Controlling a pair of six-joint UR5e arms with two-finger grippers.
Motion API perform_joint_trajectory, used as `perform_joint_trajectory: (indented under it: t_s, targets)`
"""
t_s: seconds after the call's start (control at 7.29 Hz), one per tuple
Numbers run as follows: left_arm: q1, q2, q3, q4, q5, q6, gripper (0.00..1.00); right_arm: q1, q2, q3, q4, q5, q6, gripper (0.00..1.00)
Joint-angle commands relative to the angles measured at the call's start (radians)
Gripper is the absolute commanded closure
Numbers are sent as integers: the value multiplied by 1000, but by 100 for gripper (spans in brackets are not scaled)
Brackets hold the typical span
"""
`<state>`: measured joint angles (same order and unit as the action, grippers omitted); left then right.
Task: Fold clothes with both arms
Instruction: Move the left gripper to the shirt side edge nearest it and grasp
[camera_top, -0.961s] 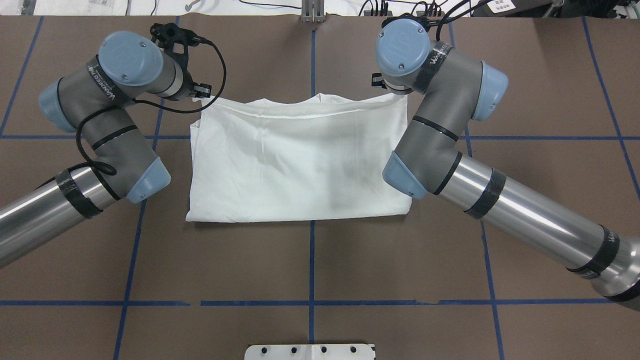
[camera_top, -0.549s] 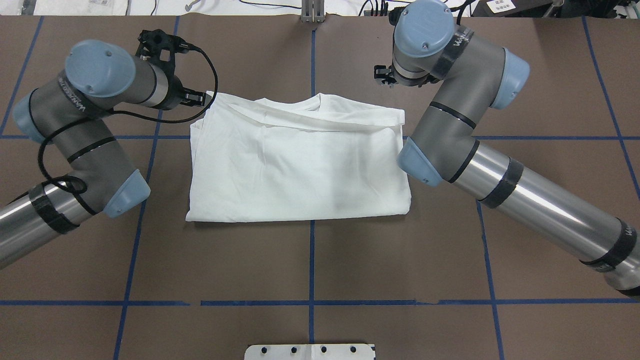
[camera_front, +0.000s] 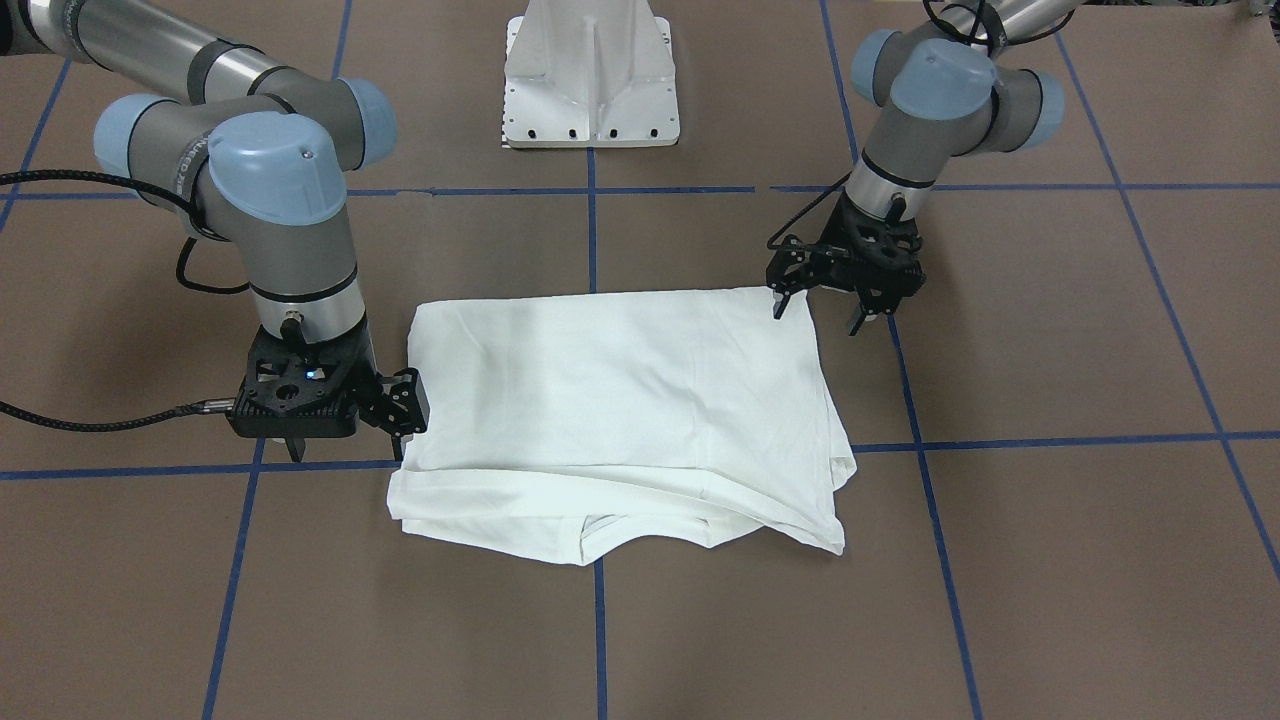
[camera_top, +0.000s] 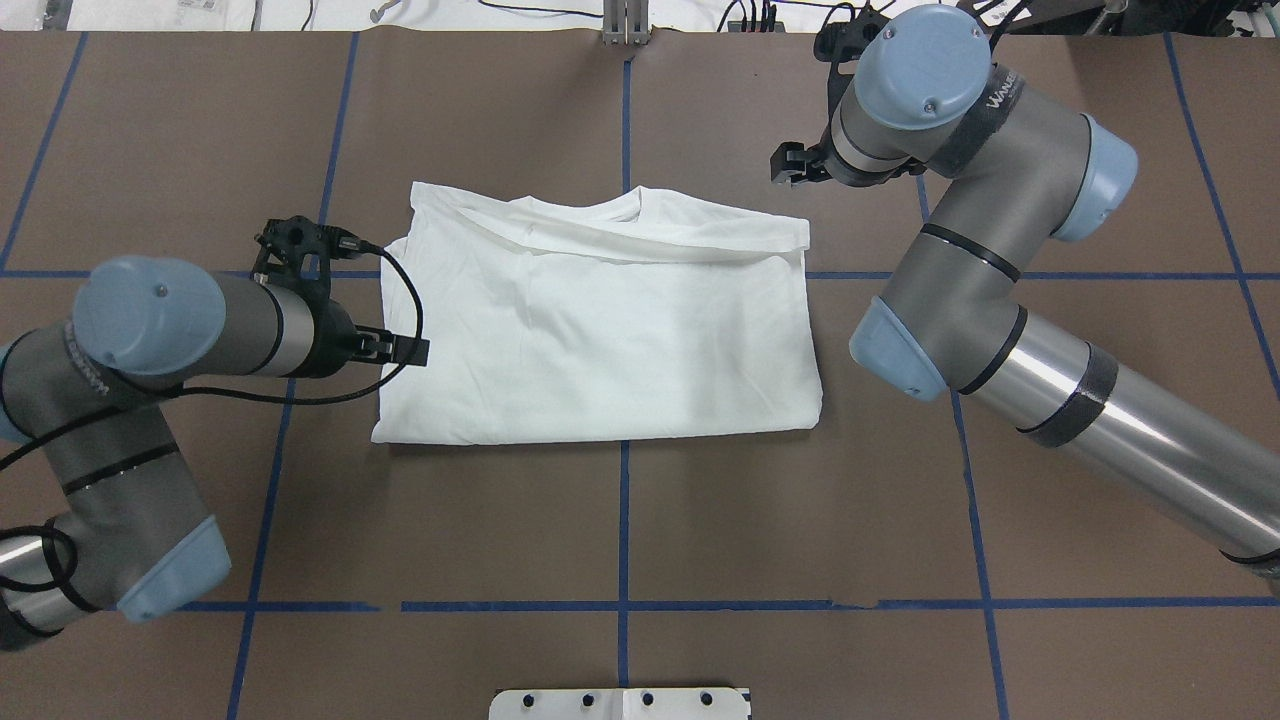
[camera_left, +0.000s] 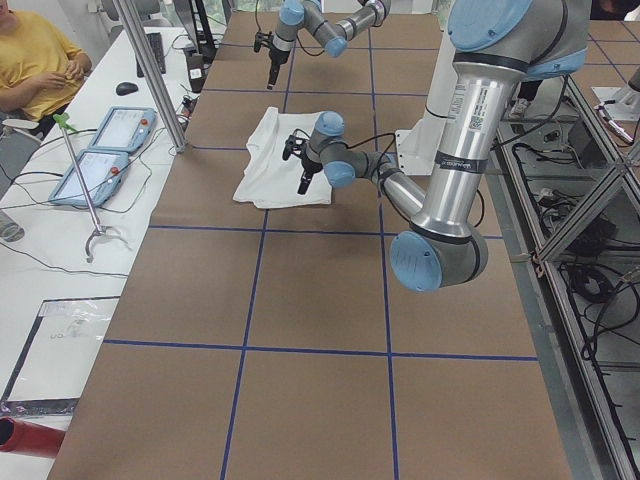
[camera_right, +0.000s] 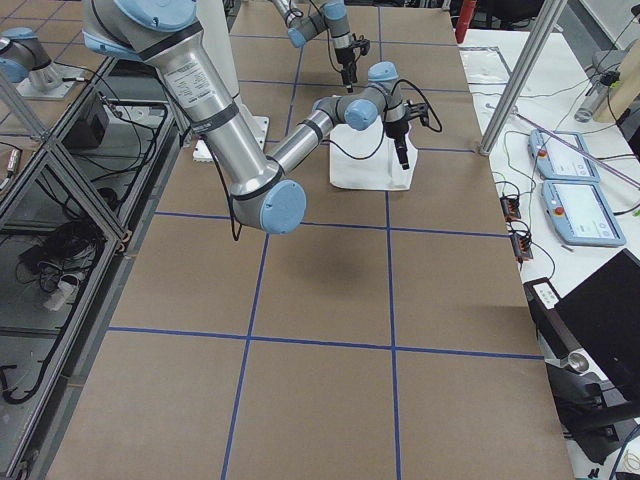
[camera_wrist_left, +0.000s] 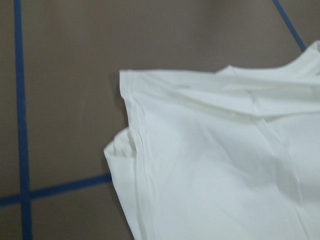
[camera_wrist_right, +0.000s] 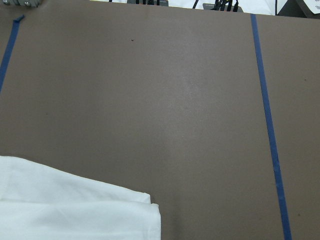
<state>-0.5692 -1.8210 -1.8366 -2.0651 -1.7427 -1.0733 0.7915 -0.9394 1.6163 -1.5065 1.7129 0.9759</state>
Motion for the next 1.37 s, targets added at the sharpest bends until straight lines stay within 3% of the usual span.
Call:
perform_joint_trajectory:
  t_s: [0.0,0.27,0.55,0.82,0.96,1.24]
  targets:
    - [103,23,3,-6,71,-102,3,-2,1,4,0,-1,-3,0]
    - [106,23,31,-4,98,-103,15,-5,1,4,0,-2,-2,0]
    - [115,23,39,-4,98,-105,49,-6,1,4,0,-4,-2,0]
    - [114,23,30,-4,97,-105,100,-6,2,4,0,-6,-3,0]
    - [114,29,19,-1,98,-103,100,-8,2,4,0,-6,-3,0]
    - [101,154,-77,0,89,-6,100,-18,4,4,2,-7,10,0]
